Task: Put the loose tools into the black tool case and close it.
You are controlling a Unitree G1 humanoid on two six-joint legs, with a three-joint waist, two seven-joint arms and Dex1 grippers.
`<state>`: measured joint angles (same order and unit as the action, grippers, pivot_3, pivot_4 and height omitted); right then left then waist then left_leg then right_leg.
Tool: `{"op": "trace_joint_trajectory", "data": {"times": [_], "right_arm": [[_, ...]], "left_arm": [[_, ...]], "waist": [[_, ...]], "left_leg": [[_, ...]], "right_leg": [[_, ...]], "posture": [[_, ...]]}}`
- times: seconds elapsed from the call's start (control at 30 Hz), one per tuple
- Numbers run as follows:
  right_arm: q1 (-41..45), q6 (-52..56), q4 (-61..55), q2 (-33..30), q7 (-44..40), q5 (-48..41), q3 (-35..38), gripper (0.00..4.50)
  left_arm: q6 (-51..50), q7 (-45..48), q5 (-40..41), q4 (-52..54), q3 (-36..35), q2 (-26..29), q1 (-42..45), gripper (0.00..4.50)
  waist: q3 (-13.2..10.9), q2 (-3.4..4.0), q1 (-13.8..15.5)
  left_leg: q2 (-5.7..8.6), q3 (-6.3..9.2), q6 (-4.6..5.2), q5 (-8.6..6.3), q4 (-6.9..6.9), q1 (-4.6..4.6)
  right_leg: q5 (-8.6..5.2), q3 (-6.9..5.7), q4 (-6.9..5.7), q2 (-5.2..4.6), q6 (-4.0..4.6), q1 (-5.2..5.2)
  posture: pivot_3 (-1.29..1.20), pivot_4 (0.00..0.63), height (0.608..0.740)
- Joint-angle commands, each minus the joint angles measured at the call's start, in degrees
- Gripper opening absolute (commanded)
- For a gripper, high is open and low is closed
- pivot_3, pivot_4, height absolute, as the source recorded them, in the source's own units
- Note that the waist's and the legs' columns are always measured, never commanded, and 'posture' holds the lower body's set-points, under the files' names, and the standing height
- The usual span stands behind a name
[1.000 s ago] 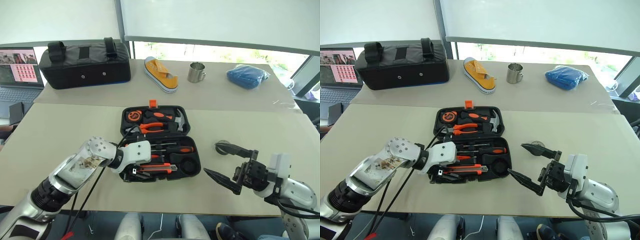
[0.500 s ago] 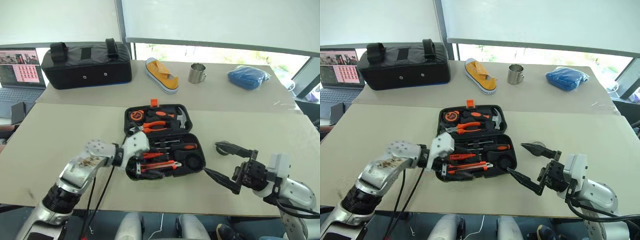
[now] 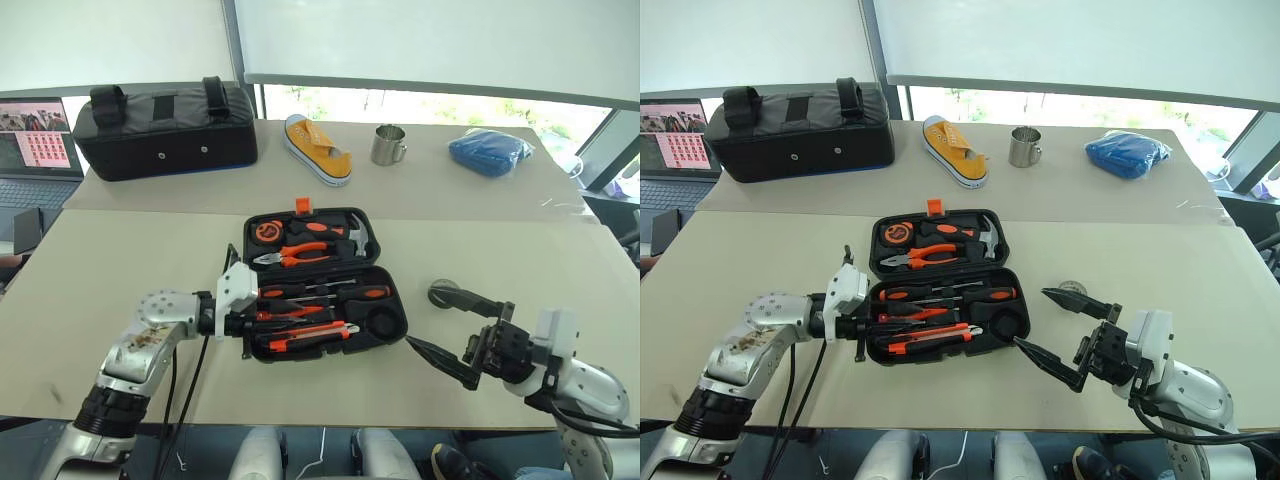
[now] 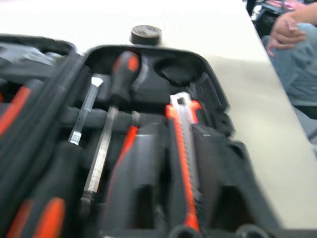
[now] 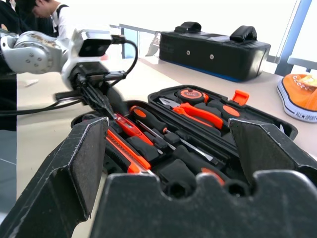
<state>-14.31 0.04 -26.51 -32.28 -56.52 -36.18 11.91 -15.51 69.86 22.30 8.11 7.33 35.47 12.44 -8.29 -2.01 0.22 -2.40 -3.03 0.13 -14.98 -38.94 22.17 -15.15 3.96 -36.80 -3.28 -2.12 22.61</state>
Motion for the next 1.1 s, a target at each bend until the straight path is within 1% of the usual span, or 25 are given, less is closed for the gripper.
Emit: {"op": "trace_joint_trajectory", "data": {"times": [0.03, 0.13, 0.2, 0.27, 0.33, 0.5, 0.6, 0.67, 0.77, 0.9, 0.93, 1.03, 1.1], "right_arm": [[-0.2, -1.2, -1.0, 0.5, 0.2, -0.2, 0.7, 4.50], [-0.2, -1.1, -1.0, 0.6, 0.2, -0.1, 0.6, 4.50], [0.0, -0.9, -0.9, 0.8, 0.3, -0.1, 0.5, 4.50], [0.2, -0.9, -0.9, 0.8, 0.4, 0.0, 0.4, 4.50], [0.3, -0.8, -0.8, 1.0, 0.5, 0.2, 0.2, 4.50], [0.9, -0.9, -0.2, 1.3, 0.5, 0.6, -0.3, 4.50], [1.5, -0.8, 0.1, 1.4, 0.6, 0.9, -0.4, 4.50], [1.9, -1.0, 0.5, 1.4, 0.4, 1.1, -0.4, 4.50], [2.7, -1.2, 1.1, 1.5, 0.3, 1.5, -0.7, 4.50], [3.4, -1.4, 1.5, 1.6, 0.2, 1.8, -0.8, 4.50], [3.4, -1.5, 1.6, 1.5, 0.2, 1.8, -0.7, 4.50], [3.2, -2.2, 2.1, 1.1, 0.1, 2.2, 0.4, 4.50], [2.7, -2.4, 2.2, 0.8, 0.3, 2.1, 1.4, 4.50]], "left_arm": [[0.6, -1.5, -3.0, 1.5, 1.9, 0.9, -0.8, 0.04], [-0.3, -3.2, -5.2, 0.7, 3.4, 1.0, -1.3, 0.04], [-2.7, -4.4, -6.4, 0.5, 4.9, 1.1, -1.4, 0.04], [-2.4, -4.2, -7.3, 0.5, 6.3, 1.3, -1.5, 0.04], [-2.6, -3.8, -9.1, 0.5, 8.7, 2.0, -1.7, 0.04], [-7.9, -6.1, -12.7, -0.7, 13.9, 1.8, -0.7, 0.04], [-6.5, -7.0, -14.6, -1.6, 15.8, 1.3, -1.1, 0.04], [-7.3, -8.3, -15.6, -1.9, 17.2, 0.5, -1.7, 0.04], [-4.6, -9.4, -18.4, -3.3, 19.1, 0.6, -2.9, 0.04], [-1.2, -10.9, -17.0, -3.9, 17.1, -0.7, -4.5, 0.04], [1.1, -10.8, -16.2, -4.1, 15.9, -0.8, -4.9, 0.04], [10.8, -10.0, -12.4, -5.9, 10.0, -1.7, -5.7, 0.04], [12.3, -8.6, -6.7, -5.6, 5.3, -3.3, -5.9, 0.04]], "waist": [[0.0, 0.00, 0.0], [0.0, 0.00, 0.0], [0.0, 0.02, 0.0], [0.0, 0.06, -0.1], [0.1, 0.08, -0.2], [0.3, 0.35, -0.2], [0.6, 0.53, 0.1], [0.7, 0.62, 0.3], [1.2, 0.76, 0.5], [1.8, 0.81, 0.6], [1.8, 0.84, 0.6], [1.9, 0.87, 0.4], [1.9, 0.90, 0.3]], "left_leg": [[0.00, 0.00, 0.00, 0.00, 0.00, 0.00], [0.00, -0.01, 0.00, 0.00, 0.00, -0.01], [-0.01, -0.01, 0.00, 0.00, 0.01, -0.01], [-0.02, -0.01, 0.00, 0.00, 0.03, -0.08], [-0.03, -0.01, 0.00, 0.00, 0.04, -0.12], [0.00, -0.02, 0.03, -0.02, 0.06, -0.22], [0.02, -0.02, 0.05, -0.04, 0.06, -0.32], [0.04, -0.04, 0.06, -0.05, 0.07, -0.42], [0.08, -0.05, 0.07, -0.05, 0.07, -0.54], [0.12, -0.07, 0.16, -0.11, 0.16, -0.77], [0.14, -0.06, 0.18, -0.13, 0.18, -0.86], [0.14, -0.06, 0.22, -0.16, 0.19, -0.90], [0.10, -0.06, 0.23, -0.16, 0.25, -0.84]], "right_leg": [[0.00, 0.00, 0.00, 0.00, 0.00, 0.00], [0.00, 0.00, 0.00, 0.00, 0.00, 0.00], [0.00, 0.00, 0.00, 0.01, 0.00, 0.00], [0.00, 0.01, 0.00, 0.01, 0.00, -0.05], [0.00, 0.01, 0.00, 0.02, 0.00, -0.09], [-0.02, 0.01, 0.07, 0.01, -0.01, -0.24], [-0.04, 0.01, 0.11, -0.01, -0.04, -0.35], [-0.05, 0.02, 0.12, -0.03, -0.05, -0.44], [-0.06, 0.04, 0.13, -0.07, -0.07, -0.53], [-0.14, 0.07, 0.21, -0.13, -0.10, -0.75], [-0.17, 0.07, 0.24, -0.15, -0.13, -0.85], [-0.21, 0.08, 0.25, -0.18, -0.13, -0.89], [-0.23, 0.10, 0.24, -0.17, -0.07, -0.75]], "posture": [[0.00, 0.150, 0.740], [0.00, 0.150, 0.740], [0.00, 0.150, 0.740], [0.00, 0.150, 0.740], [0.00, 0.150, 0.740], [0.00, 0.150, 0.740], [0.00, 0.150, 0.740], [0.00, 0.150, 0.740], [0.00, 0.150, 0.740], [0.00, 0.150, 0.740], [0.00, 0.150, 0.740], [0.00, 0.150, 0.740], [0.00, 0.150, 0.740]]}}
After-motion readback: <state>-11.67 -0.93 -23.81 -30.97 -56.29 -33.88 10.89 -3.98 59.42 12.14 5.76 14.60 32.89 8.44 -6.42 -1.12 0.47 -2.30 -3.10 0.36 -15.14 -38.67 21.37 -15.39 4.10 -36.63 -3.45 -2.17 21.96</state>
